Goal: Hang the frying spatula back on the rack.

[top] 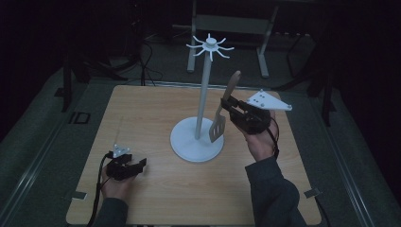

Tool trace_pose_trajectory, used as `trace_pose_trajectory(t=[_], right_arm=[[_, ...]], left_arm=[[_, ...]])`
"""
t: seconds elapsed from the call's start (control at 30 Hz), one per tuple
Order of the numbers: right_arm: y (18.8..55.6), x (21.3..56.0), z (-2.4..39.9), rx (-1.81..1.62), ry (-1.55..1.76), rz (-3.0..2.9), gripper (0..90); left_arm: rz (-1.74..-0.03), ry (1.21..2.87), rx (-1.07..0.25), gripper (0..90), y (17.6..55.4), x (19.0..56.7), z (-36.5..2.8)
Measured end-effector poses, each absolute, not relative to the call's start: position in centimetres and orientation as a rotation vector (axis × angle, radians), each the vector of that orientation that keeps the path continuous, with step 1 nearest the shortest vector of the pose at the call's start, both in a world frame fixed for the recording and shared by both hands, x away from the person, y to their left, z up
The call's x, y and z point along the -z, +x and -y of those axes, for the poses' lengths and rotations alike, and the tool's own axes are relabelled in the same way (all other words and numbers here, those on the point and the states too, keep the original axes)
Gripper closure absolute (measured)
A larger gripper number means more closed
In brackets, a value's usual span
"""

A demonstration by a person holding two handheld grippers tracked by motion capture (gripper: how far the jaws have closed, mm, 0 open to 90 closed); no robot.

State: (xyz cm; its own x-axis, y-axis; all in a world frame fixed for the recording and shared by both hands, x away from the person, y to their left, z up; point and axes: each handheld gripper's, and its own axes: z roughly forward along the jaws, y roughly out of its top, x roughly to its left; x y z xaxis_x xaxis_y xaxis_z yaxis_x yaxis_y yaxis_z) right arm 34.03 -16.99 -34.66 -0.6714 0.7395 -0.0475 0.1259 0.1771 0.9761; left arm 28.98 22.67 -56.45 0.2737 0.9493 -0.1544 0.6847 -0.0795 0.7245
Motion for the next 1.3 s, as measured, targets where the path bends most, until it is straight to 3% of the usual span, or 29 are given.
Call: trace_pose_trajectory(t=[1.3], right_arm=[[37.1, 33.2, 16.1, -1.507, 0.835, -2.004, 75.0]], left_arm=[[-1.477, 1.834, -0.474, 34.1, 29.0, 56.4, -22.8]])
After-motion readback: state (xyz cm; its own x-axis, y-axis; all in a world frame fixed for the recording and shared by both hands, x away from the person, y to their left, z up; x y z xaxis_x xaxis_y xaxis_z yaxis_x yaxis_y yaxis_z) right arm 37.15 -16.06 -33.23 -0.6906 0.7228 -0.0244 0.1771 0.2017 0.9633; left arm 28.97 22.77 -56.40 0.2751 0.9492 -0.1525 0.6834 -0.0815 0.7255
